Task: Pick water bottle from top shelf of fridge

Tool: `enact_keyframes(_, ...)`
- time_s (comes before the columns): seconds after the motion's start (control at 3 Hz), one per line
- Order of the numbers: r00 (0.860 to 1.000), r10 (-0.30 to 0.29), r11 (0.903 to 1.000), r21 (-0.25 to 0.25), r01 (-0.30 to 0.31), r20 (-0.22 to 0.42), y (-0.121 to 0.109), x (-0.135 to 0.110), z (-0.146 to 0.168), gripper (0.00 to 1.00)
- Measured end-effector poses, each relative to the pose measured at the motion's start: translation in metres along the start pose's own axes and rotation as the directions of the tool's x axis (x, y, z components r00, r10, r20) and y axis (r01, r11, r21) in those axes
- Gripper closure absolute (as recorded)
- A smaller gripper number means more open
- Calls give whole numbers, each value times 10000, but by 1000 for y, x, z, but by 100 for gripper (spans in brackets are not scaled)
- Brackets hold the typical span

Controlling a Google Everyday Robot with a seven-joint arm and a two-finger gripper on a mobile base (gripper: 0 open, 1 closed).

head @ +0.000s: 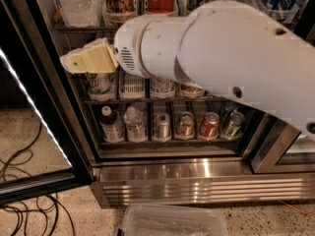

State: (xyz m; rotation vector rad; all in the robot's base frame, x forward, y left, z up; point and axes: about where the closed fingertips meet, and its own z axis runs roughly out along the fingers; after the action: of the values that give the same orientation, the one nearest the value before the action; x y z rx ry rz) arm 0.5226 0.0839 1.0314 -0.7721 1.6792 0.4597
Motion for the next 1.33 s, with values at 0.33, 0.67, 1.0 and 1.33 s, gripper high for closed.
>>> enact_keyframes(0.33,9989,162,9955,-937,-120,444,33,-35,11,0)
enact_keyframes(0.67,9989,162,9955,-937,-120,444,33,-35,11,0)
enact_keyframes(1.0,9969,-105,9985,-530,146,783,33,-41,18,0)
enact_keyframes(1.33,9910,-744,9937,916,644,1109,11,-37,0,0)
